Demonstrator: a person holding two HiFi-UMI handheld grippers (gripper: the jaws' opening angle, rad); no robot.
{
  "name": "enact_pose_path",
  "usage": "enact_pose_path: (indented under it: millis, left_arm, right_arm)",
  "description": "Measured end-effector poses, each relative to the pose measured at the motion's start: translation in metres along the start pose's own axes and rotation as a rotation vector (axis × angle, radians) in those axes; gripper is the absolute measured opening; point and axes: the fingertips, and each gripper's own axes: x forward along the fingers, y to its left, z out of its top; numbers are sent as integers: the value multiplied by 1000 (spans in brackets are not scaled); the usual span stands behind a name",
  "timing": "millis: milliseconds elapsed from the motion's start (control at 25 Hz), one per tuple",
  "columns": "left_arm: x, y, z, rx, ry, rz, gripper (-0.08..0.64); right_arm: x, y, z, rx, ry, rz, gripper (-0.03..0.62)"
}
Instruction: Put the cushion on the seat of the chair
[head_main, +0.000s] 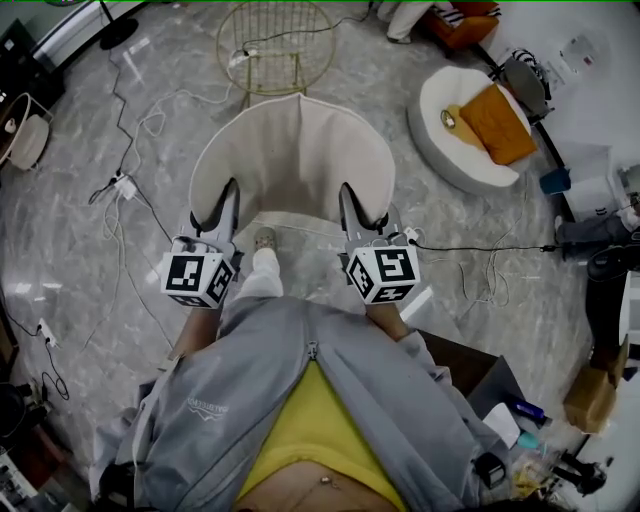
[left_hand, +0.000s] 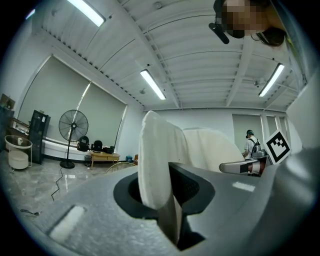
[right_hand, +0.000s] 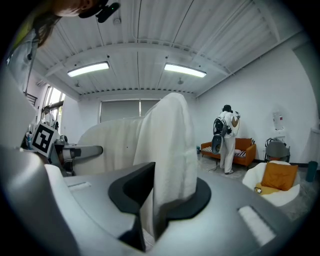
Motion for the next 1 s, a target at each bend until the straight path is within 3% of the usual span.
enact_pose_path:
  millis: [520, 1000]
  left_arm:
    - [149, 98, -1, 7, 48, -64, 55]
    - [208, 127, -6, -23, 71, -61, 55]
  right_arm:
    - [162, -48, 9, 42, 26, -75, 71]
    - [222, -76, 14, 58, 64, -85, 72]
